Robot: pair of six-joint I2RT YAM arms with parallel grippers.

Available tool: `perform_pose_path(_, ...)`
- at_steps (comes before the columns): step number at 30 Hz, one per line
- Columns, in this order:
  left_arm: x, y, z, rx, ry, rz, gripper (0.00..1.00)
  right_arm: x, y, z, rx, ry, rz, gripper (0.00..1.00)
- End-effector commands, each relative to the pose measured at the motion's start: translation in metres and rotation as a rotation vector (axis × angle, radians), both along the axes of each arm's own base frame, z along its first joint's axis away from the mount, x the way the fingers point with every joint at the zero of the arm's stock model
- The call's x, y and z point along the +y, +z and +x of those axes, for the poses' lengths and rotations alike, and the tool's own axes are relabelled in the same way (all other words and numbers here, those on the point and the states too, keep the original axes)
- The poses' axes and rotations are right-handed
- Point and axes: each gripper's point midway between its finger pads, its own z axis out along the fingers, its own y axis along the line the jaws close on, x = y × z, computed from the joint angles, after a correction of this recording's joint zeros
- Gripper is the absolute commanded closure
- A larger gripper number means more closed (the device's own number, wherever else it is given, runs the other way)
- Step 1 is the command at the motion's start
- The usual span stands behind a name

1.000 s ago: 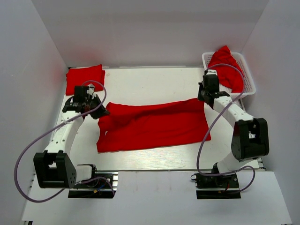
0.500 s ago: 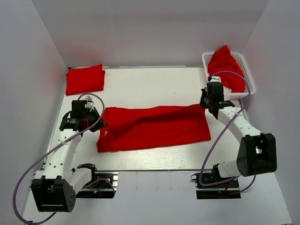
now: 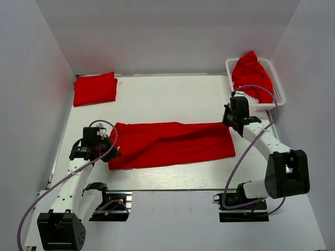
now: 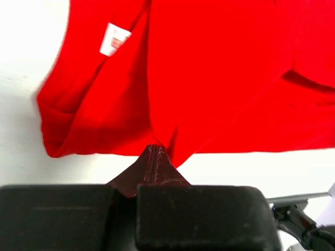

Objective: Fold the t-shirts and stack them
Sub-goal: Fold the other side of the tshirt into a rectangle

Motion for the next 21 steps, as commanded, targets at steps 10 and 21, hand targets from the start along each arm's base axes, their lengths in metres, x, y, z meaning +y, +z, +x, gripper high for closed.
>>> perform_pose_path(10, -0.021, 0.005, -0.027, -0.008, -0.042, -0.11, 1.0, -0.002, 0.007, 0.004, -0.041, -0.039, 0.018, 1.0)
perform_pose_path(21, -0.015, -0.03, -0.042, 0.187, 0.053, -0.098, 1.0, -0.007, -0.012, -0.003, 0.003, -0.074, 0.017, 1.0)
